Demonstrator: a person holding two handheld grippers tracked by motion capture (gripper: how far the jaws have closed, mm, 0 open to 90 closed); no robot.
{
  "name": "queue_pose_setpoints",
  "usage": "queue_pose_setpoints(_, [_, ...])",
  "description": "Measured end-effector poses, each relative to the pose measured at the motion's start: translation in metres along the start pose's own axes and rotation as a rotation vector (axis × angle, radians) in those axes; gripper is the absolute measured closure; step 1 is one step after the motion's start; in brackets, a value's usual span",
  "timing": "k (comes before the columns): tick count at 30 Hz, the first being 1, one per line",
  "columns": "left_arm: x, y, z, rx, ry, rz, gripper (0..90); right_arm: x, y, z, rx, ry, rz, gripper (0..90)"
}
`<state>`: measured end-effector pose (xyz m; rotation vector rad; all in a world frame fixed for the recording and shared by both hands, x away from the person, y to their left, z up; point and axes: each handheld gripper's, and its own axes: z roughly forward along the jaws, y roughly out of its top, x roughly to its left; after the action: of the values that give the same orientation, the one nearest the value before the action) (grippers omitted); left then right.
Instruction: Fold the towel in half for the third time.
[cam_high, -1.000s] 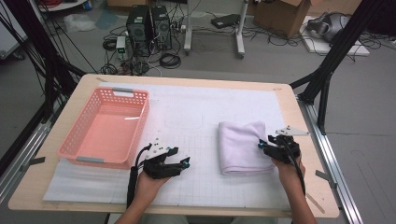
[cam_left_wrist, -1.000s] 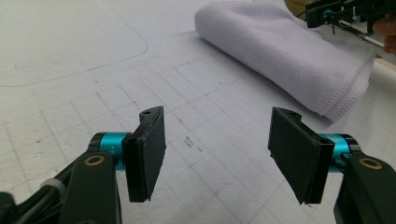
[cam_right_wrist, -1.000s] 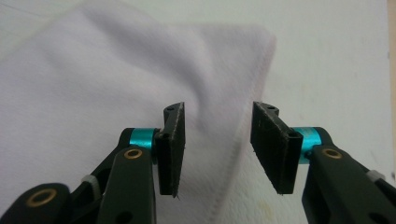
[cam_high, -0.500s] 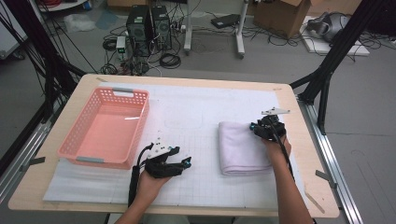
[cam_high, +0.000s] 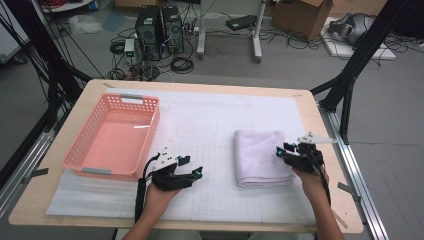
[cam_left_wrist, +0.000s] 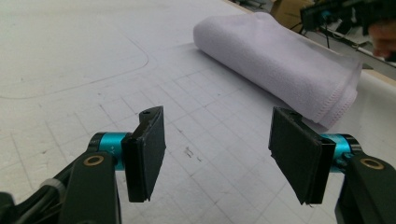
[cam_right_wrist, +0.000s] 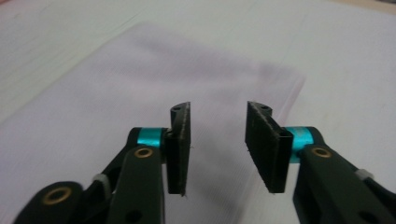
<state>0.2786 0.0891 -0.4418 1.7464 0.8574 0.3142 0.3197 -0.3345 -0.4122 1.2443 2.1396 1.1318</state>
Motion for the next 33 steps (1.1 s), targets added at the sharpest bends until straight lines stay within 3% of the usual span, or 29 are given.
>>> queue_pose_setpoints(3, [-0.001,0.001,-0.001,-0.018,-0.002,0.005,36.8,0.005,-0.015,-0.007,0.015,0.032,-0.006,65.7])
queue_pose_setpoints(4, [-0.001,0.002,-0.001,-0.029,-0.003,0.004,36.8,0.009,-0.030,-0.010,0.054,0.038,-0.029,67.1])
queue_pose_setpoints(8, [0.000,0.002,-0.002,-0.055,-0.025,0.001,36.7,0.009,-0.041,-0.016,0.067,0.036,-0.019,69.6])
queue_pose_setpoints(11, [0.000,0.002,-0.003,-0.065,-0.045,0.026,35.7,0.009,-0.051,-0.029,0.073,-0.022,-0.027,68.8])
queue_pose_setpoints(13, [0.000,0.002,-0.003,-0.071,-0.048,0.039,35.7,0.009,-0.052,-0.032,0.067,-0.027,-0.027,65.4])
queue_pose_setpoints(14, [0.000,0.002,-0.003,-0.074,-0.053,0.039,35.2,0.008,-0.052,-0.037,0.054,-0.031,-0.026,63.3])
queue_pose_setpoints(15, [0.000,0.002,-0.002,-0.082,-0.063,0.042,31.7,0.004,-0.052,-0.047,-0.018,-0.006,0.015,59.1])
queue_pose_setpoints(16, [-0.002,0.002,-0.001,-0.107,-0.078,0.054,30.9,0.003,-0.053,-0.053,-0.054,-0.004,0.035,56.3])
queue_pose_setpoints(17, [-0.002,0.002,-0.001,-0.107,-0.078,0.054,29.4,0.003,-0.053,-0.053,-0.054,-0.004,0.035,56.3])
queue_pose_setpoints(19, [-0.004,0.001,0.002,-0.113,-0.048,0.108,28.7,-0.002,-0.054,-0.064,-0.132,-0.036,0.038,48.1])
queue_pose_setpoints(21, [-0.006,0.001,0.004,-0.093,-0.031,0.135,28.7,-0.003,-0.054,-0.065,-0.139,-0.039,0.041,45.9])
queue_pose_setpoints(23, [-0.006,0.000,0.006,-0.073,-0.038,0.129,28.9,-0.007,-0.056,-0.065,-0.140,-0.022,0.025,41.0])
queue_pose_setpoints(25, [-0.006,0.000,0.007,-0.061,-0.018,0.101,28.3,-0.007,-0.056,-0.064,-0.125,-0.017,0.012,32.2])
queue_pose_setpoints(27, [-0.005,0.000,0.006,-0.075,-0.032,0.087,26.0,-0.009,-0.056,-0.063,-0.113,-0.015,0.014,24.4])
queue_pose_setpoints(33, [-0.003,0.000,0.003,-0.102,0.001,0.085,22.4,-0.011,-0.058,-0.068,-0.154,-0.038,0.023,21.1])
